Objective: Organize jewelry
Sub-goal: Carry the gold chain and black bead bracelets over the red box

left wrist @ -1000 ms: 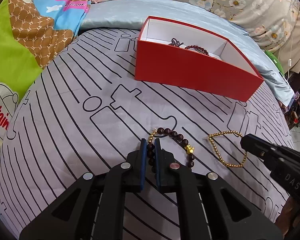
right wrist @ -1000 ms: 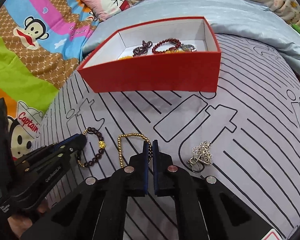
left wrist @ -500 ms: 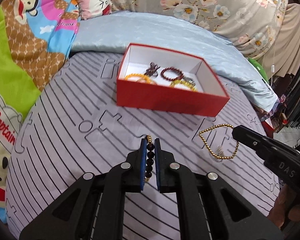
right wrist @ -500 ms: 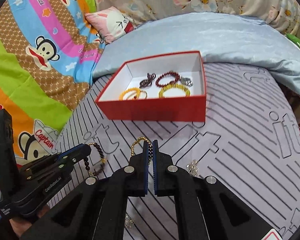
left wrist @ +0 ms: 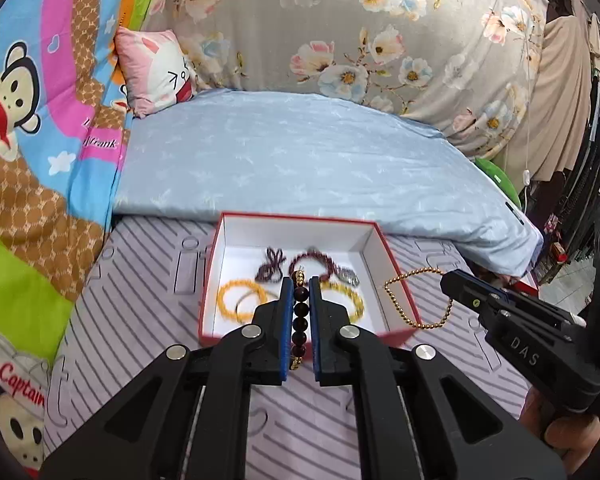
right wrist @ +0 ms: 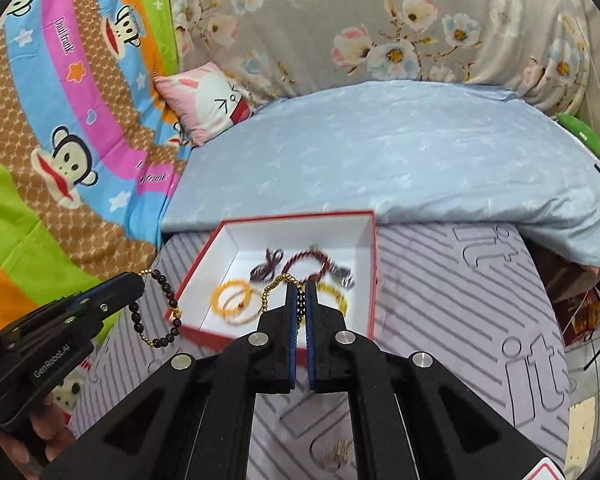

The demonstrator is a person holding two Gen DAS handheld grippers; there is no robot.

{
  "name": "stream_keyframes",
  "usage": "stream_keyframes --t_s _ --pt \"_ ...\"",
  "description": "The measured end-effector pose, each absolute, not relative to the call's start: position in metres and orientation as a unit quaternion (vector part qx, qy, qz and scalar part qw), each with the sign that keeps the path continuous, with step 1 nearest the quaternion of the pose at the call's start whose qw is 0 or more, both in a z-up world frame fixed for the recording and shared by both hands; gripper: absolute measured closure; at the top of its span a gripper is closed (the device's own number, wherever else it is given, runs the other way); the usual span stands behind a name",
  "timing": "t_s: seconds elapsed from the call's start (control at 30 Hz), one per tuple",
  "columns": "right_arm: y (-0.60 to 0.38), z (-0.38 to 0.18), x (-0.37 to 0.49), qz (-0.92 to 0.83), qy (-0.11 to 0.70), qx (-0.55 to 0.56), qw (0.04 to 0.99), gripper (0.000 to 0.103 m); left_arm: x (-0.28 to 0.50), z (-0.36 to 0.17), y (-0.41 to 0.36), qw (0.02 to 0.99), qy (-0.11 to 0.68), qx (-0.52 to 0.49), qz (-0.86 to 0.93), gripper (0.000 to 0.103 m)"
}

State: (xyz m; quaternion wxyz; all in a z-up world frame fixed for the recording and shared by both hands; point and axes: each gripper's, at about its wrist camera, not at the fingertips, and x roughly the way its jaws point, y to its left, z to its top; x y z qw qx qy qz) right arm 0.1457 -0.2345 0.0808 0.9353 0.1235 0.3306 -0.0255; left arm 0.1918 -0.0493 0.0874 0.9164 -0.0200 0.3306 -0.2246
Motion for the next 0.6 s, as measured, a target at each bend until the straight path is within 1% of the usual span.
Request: stream_keyframes --t_s 0.3,0.6 --pt "-0.239 0.06 0.205 -0.032 0.348 0.134 0.927 0.099 0.249 0.07 -0.071 0.92 0.341 -0.005 -0.195 0.095" --pt "-0.233 0.039 0.233 -0.03 0.369 0.126 0.92 0.099 0.28 0.042 -0.083 0.915 0.362 0.01 -0.18 0.096"
